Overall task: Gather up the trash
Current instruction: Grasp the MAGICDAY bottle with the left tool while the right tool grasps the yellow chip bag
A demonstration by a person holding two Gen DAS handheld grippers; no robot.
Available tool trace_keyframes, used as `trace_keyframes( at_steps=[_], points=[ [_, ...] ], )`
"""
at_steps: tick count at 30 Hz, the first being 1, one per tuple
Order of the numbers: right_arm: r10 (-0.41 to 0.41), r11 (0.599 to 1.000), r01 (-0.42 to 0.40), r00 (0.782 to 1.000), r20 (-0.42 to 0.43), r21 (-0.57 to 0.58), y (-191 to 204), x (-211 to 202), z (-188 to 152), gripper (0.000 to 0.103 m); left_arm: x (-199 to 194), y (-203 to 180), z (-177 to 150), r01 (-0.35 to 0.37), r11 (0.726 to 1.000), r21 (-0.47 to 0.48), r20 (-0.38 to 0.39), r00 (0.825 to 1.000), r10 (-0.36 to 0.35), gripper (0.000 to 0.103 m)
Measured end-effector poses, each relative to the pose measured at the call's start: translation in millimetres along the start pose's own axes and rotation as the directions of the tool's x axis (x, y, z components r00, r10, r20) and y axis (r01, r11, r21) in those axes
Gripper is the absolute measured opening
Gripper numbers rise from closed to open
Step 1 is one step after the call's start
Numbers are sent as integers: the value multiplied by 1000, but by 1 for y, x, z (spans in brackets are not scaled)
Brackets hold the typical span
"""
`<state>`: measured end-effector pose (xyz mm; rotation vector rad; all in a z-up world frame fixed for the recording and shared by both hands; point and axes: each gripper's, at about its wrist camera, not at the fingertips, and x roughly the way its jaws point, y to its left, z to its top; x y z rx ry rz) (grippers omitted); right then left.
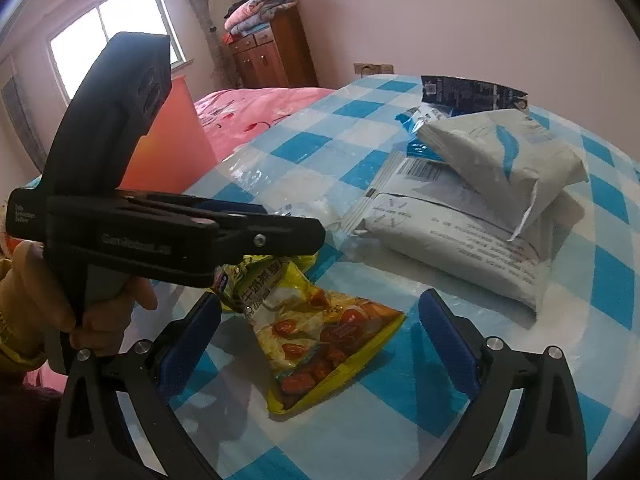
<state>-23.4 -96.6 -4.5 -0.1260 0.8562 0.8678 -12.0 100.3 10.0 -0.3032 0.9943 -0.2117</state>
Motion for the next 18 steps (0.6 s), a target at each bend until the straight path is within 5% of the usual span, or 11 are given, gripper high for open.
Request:
trace_keyframes(
  at_steps=[5, 18],
  points=[
    [17, 1000, -16, 1000, -24, 10, -2, 5, 0, 86, -2, 3, -1, -32, 999, -14, 14, 999, 32, 66],
    [26, 999, -26, 1000, 0, 36, -5, -2, -2, 77, -5, 7, -4, -42, 998, -42, 32, 999, 43, 65]
  ],
)
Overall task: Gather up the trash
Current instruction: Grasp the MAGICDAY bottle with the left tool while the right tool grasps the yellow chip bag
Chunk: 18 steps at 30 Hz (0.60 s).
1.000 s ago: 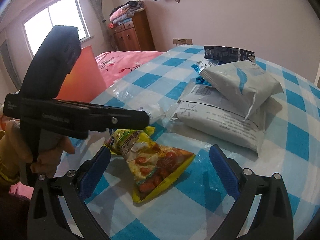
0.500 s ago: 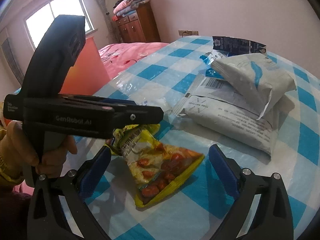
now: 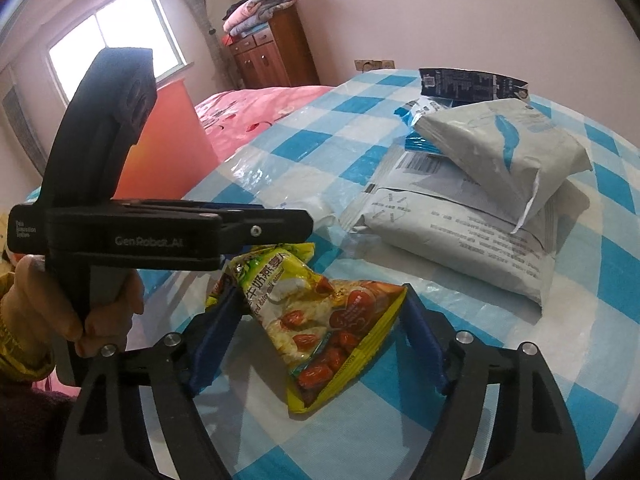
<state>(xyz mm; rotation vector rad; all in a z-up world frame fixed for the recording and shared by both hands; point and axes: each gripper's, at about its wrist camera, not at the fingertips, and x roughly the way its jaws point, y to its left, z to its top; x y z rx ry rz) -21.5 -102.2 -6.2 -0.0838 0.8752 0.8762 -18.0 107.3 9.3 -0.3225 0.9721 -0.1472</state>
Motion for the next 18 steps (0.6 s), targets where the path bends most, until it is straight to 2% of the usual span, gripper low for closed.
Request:
trace_keyframes(
  at_steps=[1, 12, 18],
  points=[
    [3, 1000, -3, 1000, 1, 6, -1, 0, 0, 72, -1, 1, 0, -2, 1000, -4, 2, 1000, 2, 65],
    [2, 999, -2, 1000, 23, 35, -5, -7, -2, 65, -15, 11, 1, 16, 999, -30, 38, 999, -15, 65],
    [-25, 999, 24, 999, 34, 23, -1, -10, -4, 54, -25, 17, 1, 23, 999, -36, 58, 998, -21, 65]
  ],
)
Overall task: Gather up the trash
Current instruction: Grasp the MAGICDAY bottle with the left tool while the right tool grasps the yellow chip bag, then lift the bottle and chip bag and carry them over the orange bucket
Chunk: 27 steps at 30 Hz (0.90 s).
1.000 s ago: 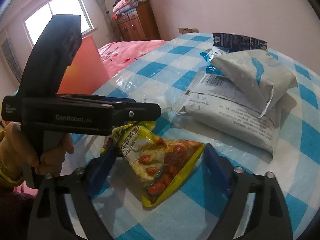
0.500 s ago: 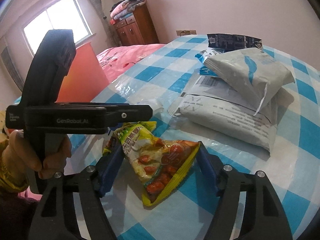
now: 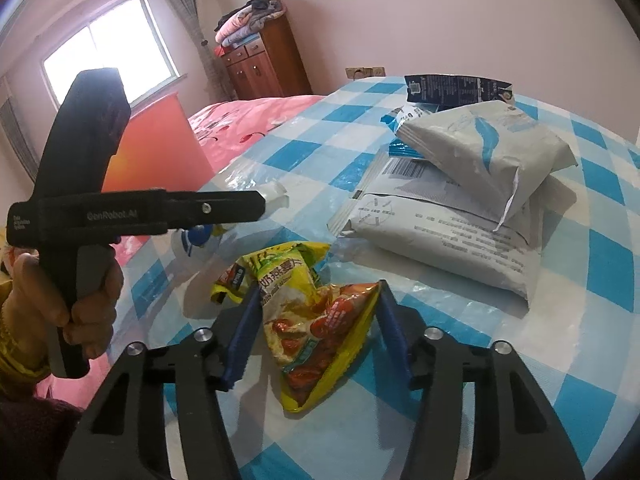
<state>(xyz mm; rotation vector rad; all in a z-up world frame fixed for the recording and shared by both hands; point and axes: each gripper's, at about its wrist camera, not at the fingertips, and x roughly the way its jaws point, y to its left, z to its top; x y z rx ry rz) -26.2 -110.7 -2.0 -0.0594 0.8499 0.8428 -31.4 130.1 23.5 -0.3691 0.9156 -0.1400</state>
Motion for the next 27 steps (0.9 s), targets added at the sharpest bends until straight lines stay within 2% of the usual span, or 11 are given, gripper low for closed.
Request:
trace_keyframes(
  at_steps=[17, 27],
  points=[
    [-114, 993, 113, 993, 43, 20, 11, -10, -8, 37, -22, 14, -7, 16, 1000, 2, 31, 999, -16, 65],
    [-224, 974, 222, 973, 50, 50, 21, -21, -13, 31, -39, 19, -12, 29, 999, 27, 59, 998, -31, 65]
  ],
)
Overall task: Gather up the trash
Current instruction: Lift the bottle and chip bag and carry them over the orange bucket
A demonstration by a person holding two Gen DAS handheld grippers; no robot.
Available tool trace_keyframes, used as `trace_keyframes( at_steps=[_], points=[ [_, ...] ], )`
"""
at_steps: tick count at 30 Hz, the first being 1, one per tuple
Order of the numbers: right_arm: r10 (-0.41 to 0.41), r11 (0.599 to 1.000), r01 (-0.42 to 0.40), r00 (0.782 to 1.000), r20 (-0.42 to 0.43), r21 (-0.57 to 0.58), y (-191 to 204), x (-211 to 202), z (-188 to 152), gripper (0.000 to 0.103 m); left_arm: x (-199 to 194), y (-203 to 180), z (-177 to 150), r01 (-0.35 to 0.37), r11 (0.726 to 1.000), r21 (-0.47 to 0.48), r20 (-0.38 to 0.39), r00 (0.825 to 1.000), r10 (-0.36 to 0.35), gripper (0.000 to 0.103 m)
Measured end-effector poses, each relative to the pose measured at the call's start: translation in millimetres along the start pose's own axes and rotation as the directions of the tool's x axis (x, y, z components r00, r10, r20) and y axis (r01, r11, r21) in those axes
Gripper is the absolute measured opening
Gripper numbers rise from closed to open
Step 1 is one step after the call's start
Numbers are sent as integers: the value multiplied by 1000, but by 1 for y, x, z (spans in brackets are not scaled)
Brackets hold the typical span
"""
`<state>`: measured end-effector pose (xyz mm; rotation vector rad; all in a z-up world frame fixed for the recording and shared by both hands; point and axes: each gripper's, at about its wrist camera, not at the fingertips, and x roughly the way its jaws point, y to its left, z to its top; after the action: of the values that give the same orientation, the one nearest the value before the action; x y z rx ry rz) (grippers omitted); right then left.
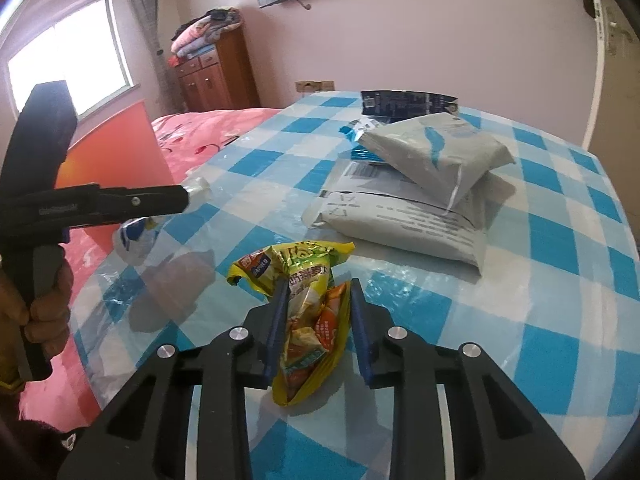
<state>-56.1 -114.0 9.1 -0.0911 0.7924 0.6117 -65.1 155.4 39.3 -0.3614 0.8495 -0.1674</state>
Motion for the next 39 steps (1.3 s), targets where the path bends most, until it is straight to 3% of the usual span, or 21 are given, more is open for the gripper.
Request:
trace_keyframes(
  at_steps=[6, 8, 13, 16, 24, 27, 30, 39],
  points=[
    [-26, 999, 27, 999, -26, 26, -1, -3, -1, 31, -11, -2, -2, 16, 999, 33, 17, 1000, -16, 65],
    [2, 999, 0, 999, -53, 44, -3, -3, -4, 33, -12, -1, -4, 23, 999, 35, 13, 1000, -23, 65],
    [-5, 999, 8, 997, -78, 38, -3, -12, -4, 68, -9, 3, -11, 27, 999, 36, -11, 1000, -27, 65],
    [-19, 1000, 18, 997, -74, -23, 6, -16, -1, 75, -8, 4, -14, 34, 999, 36, -20, 999, -33, 65],
    [-20, 975, -6, 993, -112, -223, 36, 2, 13, 74, -6, 6, -16, 32, 999, 31, -25, 999, -31, 65],
    [-29, 962, -17, 986, -163, -273, 40, 15, 9, 59, -4, 9, -17, 29, 999, 19, -30, 999, -29, 65],
    [-70, 947, 9, 981, -180, -322, 40, 20, 2, 52, 0, 12, -16, 28, 1000, 9, -36, 999, -28, 65],
    [-83, 965, 37, 983, -167, -260, 24, 18, -7, 38, 3, 15, -15, 30, 1000, 4, -44, 999, -30, 65]
  ],
)
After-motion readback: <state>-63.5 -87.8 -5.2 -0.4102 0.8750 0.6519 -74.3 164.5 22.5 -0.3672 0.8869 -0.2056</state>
